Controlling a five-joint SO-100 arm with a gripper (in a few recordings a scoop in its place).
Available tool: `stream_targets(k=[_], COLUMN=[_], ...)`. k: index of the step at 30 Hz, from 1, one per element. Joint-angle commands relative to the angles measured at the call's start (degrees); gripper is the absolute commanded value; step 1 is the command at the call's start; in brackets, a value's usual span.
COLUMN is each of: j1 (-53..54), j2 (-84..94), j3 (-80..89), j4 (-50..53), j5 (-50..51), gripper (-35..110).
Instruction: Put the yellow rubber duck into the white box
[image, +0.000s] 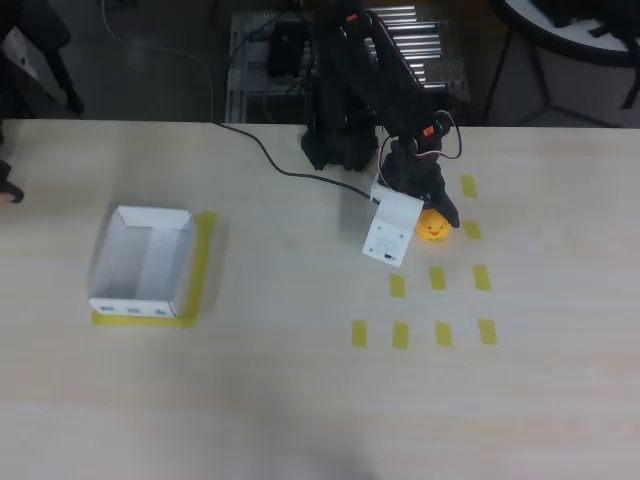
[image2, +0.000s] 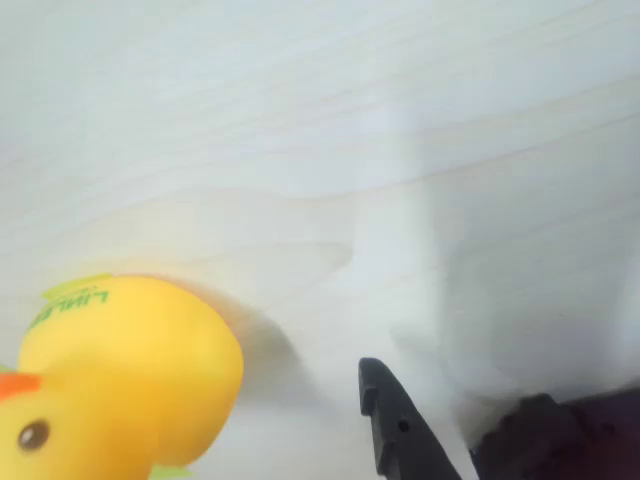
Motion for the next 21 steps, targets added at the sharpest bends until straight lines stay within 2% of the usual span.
stream_targets(k=[1,10,21], j1=[-2.6,-4.5,-3.1], j2=[-1.6,-5.6,-8.5], j3=[-3.0,-6.6,-14.1], j4=[-1.4,-3.0,0.3], j5=[1.7,5.6,6.4], gripper=[53,53,53])
